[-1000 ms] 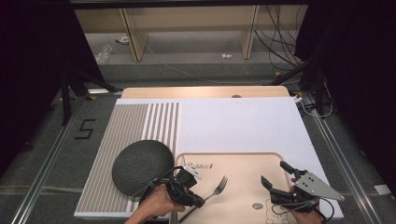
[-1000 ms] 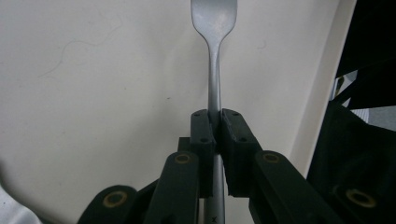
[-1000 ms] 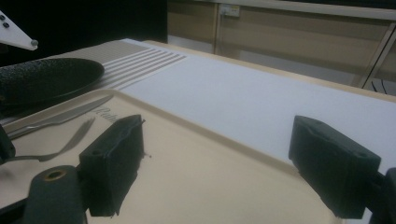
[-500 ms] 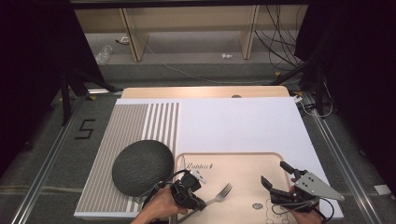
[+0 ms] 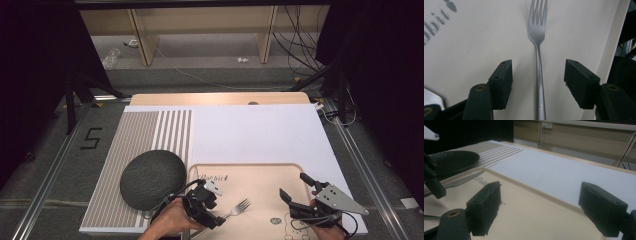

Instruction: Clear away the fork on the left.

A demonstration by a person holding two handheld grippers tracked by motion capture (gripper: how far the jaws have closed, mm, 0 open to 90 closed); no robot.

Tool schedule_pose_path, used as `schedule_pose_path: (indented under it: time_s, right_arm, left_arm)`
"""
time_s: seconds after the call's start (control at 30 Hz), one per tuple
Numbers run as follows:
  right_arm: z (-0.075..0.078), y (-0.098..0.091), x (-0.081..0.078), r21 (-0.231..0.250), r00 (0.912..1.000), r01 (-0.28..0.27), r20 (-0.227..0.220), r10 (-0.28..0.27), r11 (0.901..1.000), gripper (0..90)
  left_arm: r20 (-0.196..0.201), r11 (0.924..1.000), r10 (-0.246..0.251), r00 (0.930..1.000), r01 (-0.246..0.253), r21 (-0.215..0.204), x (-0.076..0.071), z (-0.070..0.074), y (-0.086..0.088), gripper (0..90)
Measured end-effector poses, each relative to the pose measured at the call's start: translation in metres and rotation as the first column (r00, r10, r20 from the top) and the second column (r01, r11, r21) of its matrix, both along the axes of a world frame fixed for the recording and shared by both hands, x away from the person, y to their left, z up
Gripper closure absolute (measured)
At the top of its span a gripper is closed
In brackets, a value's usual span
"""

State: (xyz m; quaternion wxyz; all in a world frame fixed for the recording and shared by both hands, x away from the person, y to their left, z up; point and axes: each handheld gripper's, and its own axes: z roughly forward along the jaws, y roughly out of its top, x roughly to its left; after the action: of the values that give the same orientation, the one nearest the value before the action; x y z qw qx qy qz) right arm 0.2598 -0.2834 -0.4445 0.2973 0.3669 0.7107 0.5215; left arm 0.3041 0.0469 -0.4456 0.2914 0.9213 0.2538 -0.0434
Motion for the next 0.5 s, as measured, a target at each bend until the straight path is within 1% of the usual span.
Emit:
schedule_pose_path:
  time_s: [0.1, 0.23, 0.3, 0.37, 0.47, 0.5]
  right_arm:
    - [0.0, 0.0, 0.0, 0.0, 1.0, 0.0, 0.0, 0.0, 1.0, 18.9]
    - [0.0, 0.0, 0.0, 0.0, 1.0, 0.0, 0.0, 0.0, 1.0, 18.8]
    - [0.0, 0.0, 0.0, -0.001, 1.0, 0.0, 0.0, 0.0, 1.0, 18.9]
    - [0.0, 0.0, 0.0, -0.001, 1.0, -0.001, 0.0, 0.001, 1.0, 18.9]
    - [0.0, 0.0, 0.0, 0.002, 1.0, -0.001, -0.001, 0.001, 1.0, 18.9]
    - [0.0, 0.001, 0.0, 0.003, 1.0, -0.001, -0.002, 0.001, 1.0, 18.9]
  left_arm:
    - [0.018, 0.9998, -0.012, 0.9998, 0.012, -0.017, -0.003, 0.004, -0.001, 45.8]
    - [0.042, 0.9987, -0.045, 0.9981, 0.046, -0.022, -0.007, 0.002, -0.005, 60.1]
    - [0.069, 0.9981, -0.054, 0.9962, 0.056, -0.024, -0.009, 0.001, -0.007, 69.5]
    - [0.068, 0.9979, -0.058, 0.996, 0.059, -0.024, -0.01, -0.001, -0.008, 76.9]
    - [0.082, 0.9969, -0.076, 0.9938, 0.077, -0.016, -0.011, -0.006, -0.013, 86.5]
    - [0.082, 0.9963, -0.083, 0.9932, 0.084, -0.015, -0.011, -0.007, -0.014, 88.2]
